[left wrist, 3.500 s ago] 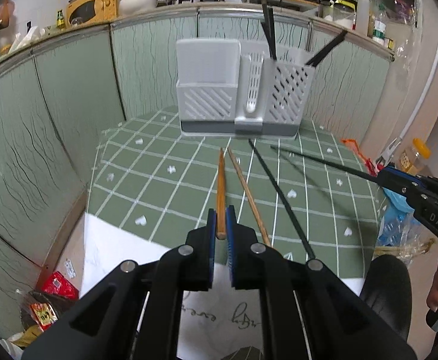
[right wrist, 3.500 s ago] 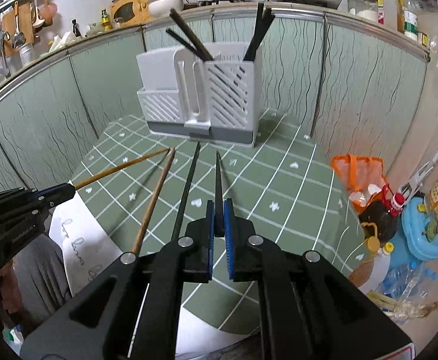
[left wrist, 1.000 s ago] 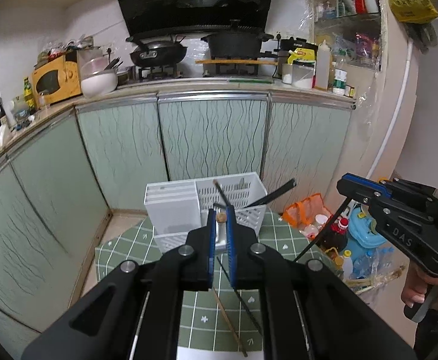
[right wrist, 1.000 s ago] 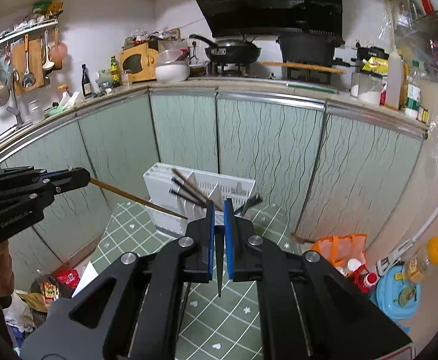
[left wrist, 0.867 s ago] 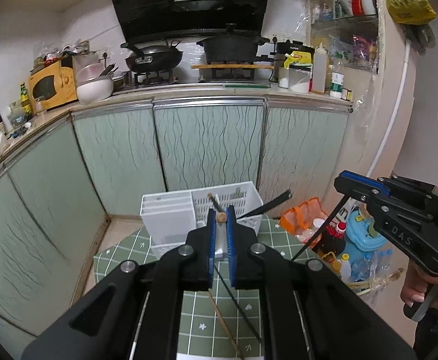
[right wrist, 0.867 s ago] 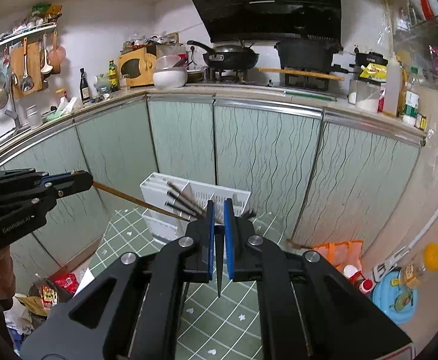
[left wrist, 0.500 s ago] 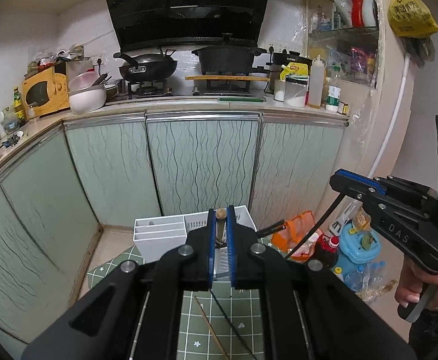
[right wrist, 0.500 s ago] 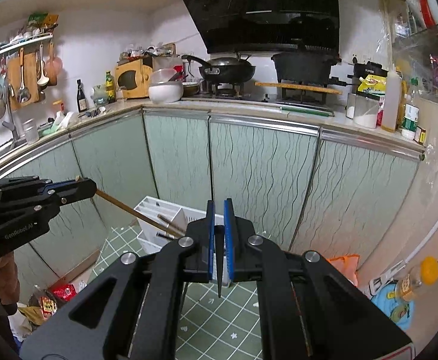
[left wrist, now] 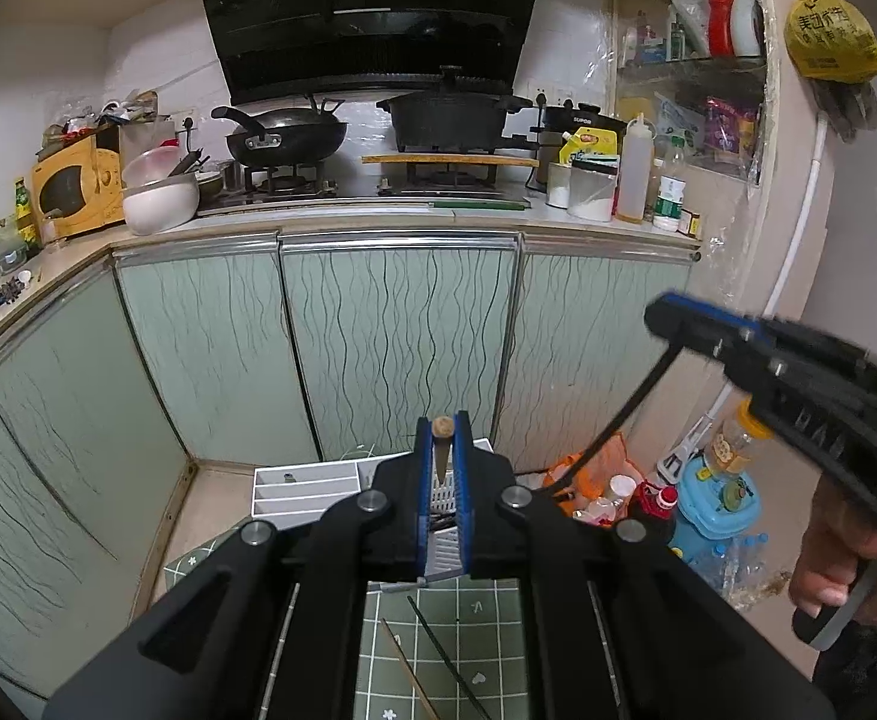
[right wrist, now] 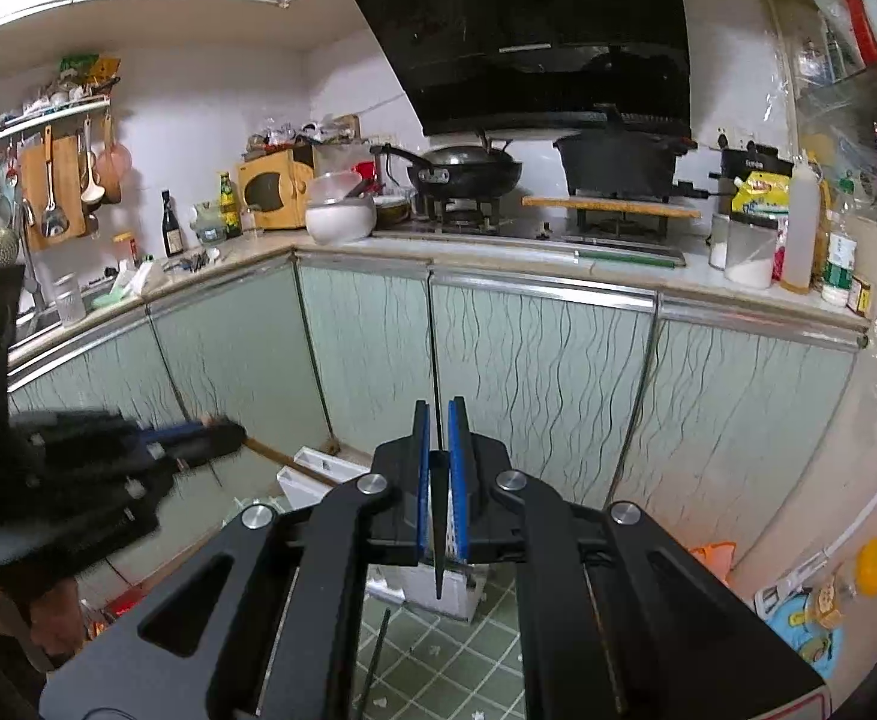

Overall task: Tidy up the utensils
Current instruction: 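Insert the wooden chopstick into the holder while the right tool inserts the black chopstick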

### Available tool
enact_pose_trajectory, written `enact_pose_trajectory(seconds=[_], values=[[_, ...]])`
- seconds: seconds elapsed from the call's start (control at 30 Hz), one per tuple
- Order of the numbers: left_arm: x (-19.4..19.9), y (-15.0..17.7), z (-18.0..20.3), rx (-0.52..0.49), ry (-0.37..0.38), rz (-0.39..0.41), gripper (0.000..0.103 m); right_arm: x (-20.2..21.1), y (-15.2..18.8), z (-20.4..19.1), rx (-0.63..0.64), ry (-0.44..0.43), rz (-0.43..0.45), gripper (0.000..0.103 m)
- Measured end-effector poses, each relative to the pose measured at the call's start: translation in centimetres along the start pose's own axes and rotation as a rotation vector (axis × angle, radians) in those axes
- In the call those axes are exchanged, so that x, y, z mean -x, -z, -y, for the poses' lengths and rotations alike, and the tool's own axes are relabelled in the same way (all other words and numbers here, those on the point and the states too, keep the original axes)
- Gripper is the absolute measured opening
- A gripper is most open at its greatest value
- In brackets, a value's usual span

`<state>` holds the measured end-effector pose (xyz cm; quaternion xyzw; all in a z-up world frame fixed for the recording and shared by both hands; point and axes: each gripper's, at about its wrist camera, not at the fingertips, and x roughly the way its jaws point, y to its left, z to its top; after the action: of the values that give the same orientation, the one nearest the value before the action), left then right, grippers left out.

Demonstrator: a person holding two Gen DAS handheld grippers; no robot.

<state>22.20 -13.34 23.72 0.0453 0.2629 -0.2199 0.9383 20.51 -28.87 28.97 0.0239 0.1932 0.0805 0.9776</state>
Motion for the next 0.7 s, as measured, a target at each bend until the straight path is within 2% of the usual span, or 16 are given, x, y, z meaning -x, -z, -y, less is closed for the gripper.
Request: enact_pose_trajectory(seconds=[0.17,0.27,0.53,0.7], values=[[-1.9,-0.5,-0.5,0.002,-0.008,-0.006,0.008,-1.8,-1.5,0.1,0.015,0.009,0.023,0.006],[-3.5,-0.5,-1.0,0.010,-0.007,-0.023,0.008,-3.6,-1.3,0.2,0.020,0.014,0.016,0.006],[-8.1,1.2,-0.8,0.005,0.014,-0.079,0.008,-8.9,1.8,1.7,0.008,0.009,-0.030,0.006],[-9.5,1.7,-0.3,-0.010,0.021,-0.091,0.008,-11.1,3.9,2.7,-0.002,0.014,-0.063,0.006]])
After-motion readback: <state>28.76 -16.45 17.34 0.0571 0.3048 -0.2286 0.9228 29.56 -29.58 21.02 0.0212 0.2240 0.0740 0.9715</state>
